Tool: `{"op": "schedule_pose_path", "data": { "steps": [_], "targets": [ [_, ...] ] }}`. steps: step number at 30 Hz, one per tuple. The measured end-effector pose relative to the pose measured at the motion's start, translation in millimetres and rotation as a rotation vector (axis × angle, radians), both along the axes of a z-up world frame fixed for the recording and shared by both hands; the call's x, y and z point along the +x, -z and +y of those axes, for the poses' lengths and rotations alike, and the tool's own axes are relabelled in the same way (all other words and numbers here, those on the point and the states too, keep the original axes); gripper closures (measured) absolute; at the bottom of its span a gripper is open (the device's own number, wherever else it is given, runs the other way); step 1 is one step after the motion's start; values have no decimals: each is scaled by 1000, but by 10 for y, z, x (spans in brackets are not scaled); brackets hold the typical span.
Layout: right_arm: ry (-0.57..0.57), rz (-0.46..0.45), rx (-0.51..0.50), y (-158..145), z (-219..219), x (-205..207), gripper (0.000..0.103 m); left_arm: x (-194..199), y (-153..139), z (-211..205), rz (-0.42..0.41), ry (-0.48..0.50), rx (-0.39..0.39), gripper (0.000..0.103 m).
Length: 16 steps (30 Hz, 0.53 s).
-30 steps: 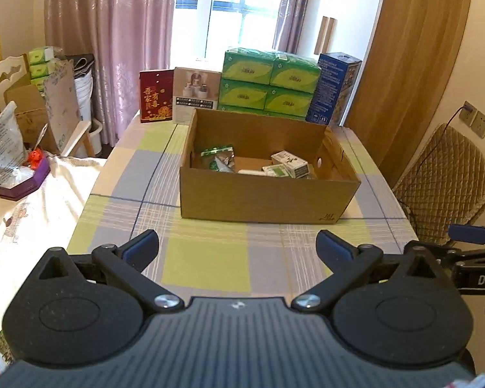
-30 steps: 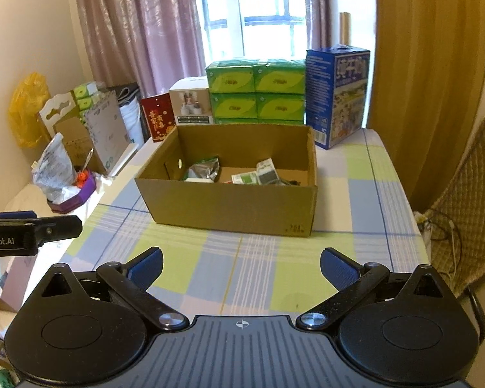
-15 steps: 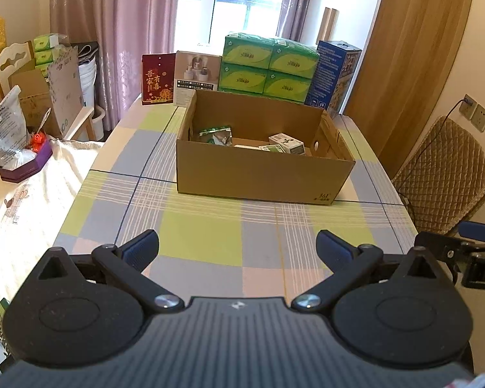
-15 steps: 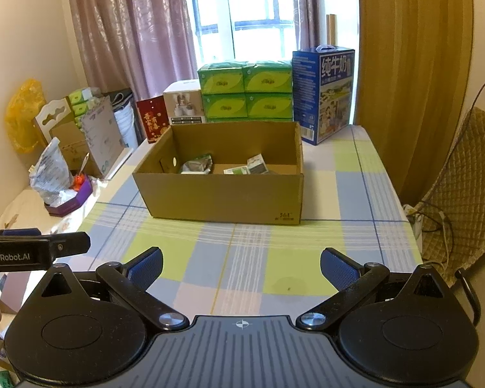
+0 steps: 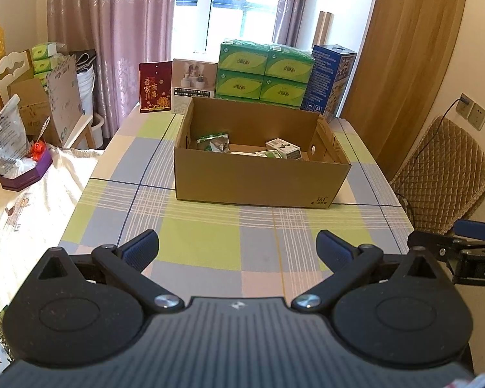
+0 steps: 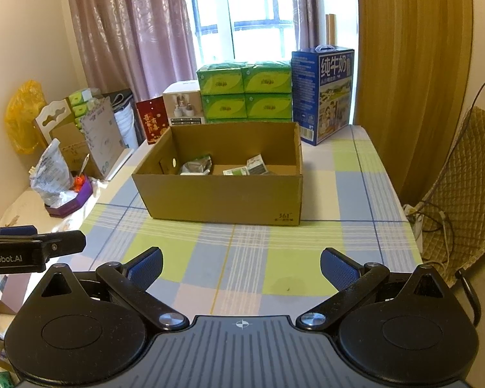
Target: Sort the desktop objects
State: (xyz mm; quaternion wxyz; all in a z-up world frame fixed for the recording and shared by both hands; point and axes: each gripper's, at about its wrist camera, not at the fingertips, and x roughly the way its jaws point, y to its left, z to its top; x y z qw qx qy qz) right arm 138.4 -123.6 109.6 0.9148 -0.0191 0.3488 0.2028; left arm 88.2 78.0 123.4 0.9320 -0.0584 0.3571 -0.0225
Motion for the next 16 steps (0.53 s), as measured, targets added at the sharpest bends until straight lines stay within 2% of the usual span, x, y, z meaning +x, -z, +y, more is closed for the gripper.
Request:
{"op": "schedule_pose_path", "data": {
  "steps": [16],
  "targets": [
    [5, 6, -4, 18, -12, 45, 2, 39, -13, -3, -5, -5, 30, 1]
  ]
}}
